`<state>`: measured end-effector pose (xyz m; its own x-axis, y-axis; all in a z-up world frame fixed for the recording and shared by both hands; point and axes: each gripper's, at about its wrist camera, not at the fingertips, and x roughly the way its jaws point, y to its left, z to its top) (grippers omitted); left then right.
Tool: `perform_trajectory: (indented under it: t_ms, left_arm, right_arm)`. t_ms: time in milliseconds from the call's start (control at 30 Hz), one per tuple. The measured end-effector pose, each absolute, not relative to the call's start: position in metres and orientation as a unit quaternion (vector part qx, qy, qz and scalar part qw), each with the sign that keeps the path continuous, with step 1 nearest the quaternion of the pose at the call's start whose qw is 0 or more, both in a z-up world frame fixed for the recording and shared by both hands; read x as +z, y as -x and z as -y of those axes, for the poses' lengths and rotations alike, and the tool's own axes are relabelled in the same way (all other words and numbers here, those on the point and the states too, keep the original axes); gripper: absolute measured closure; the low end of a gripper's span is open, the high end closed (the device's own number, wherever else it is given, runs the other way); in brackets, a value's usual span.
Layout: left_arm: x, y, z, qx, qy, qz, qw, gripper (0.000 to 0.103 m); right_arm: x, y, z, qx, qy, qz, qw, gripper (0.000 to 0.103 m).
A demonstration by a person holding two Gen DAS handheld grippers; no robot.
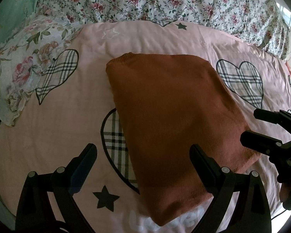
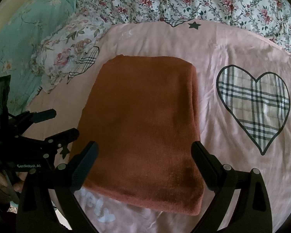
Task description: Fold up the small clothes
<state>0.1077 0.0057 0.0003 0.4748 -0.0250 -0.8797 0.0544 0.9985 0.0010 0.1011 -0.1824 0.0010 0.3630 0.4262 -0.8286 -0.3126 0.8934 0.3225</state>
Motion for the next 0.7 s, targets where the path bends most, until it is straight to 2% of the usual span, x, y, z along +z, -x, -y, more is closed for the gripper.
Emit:
perform_trajectory:
  t_ms: [700]
  left_arm:
    - [-0.0013,-0.1148,0.0007,-0.028,-0.017,-0.515,0.857,0.007]
  right_arm:
    - [0.0016,-0.1102,0.1831,0.222,-0.061,-0.514,0.826,0.007]
